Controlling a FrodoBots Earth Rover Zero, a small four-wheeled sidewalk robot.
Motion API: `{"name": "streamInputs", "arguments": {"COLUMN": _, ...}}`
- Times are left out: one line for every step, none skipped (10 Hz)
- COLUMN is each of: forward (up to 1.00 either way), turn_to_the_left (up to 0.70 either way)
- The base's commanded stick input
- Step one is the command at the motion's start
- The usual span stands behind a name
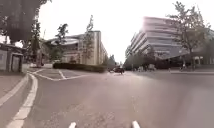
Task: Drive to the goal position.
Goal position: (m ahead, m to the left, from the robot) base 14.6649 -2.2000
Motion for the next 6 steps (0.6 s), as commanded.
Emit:
{"name": "streamInputs", "arguments": {"forward": 0.70, "turn_to_the_left": 0.00}}
{"name": "streamInputs", "arguments": {"forward": 0.70, "turn_to_the_left": 0.00}}
{"name": "streamInputs", "arguments": {"forward": 0.70, "turn_to_the_left": 0.00}}
{"name": "streamInputs", "arguments": {"forward": 0.70, "turn_to_the_left": 0.00}}
{"name": "streamInputs", "arguments": {"forward": 0.70, "turn_to_the_left": 0.00}}
{"name": "streamInputs", "arguments": {"forward": 0.70, "turn_to_the_left": 0.00}}
